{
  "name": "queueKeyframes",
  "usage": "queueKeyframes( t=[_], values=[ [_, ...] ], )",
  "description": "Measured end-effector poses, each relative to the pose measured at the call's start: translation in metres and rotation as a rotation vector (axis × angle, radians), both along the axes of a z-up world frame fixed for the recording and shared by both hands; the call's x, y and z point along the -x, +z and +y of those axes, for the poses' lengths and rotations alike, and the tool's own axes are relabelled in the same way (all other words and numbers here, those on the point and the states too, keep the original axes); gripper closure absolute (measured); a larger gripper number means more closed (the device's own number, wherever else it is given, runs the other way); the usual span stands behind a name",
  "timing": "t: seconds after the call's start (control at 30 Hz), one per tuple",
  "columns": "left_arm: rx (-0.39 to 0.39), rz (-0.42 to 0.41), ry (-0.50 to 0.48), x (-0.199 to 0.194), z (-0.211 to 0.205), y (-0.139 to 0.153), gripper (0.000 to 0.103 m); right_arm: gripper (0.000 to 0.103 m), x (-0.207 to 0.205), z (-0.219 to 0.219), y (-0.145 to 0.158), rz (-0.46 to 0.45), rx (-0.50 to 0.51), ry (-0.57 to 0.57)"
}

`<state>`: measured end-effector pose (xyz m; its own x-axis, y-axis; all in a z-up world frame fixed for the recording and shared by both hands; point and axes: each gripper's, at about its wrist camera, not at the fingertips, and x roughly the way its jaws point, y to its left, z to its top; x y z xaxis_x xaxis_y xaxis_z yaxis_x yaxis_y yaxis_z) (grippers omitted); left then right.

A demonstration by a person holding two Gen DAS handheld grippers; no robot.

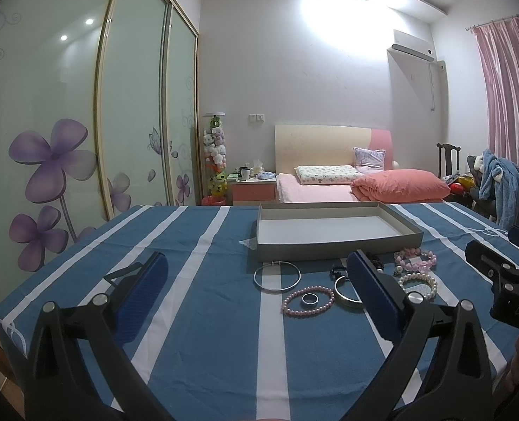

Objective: Organize jewelry

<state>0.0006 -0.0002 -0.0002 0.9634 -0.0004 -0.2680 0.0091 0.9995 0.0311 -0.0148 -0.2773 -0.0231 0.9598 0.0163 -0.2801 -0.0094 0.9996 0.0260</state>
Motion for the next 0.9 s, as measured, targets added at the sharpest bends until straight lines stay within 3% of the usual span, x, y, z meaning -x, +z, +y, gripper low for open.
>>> queueKeyframes(
  t=[0.9],
  values=[
    [-0.001,0.006,0.0,-0.001,0.0,0.0,0.004,0.002,-0.003,0.0,-0.015,0.009,-0.006,0.0]
  ],
)
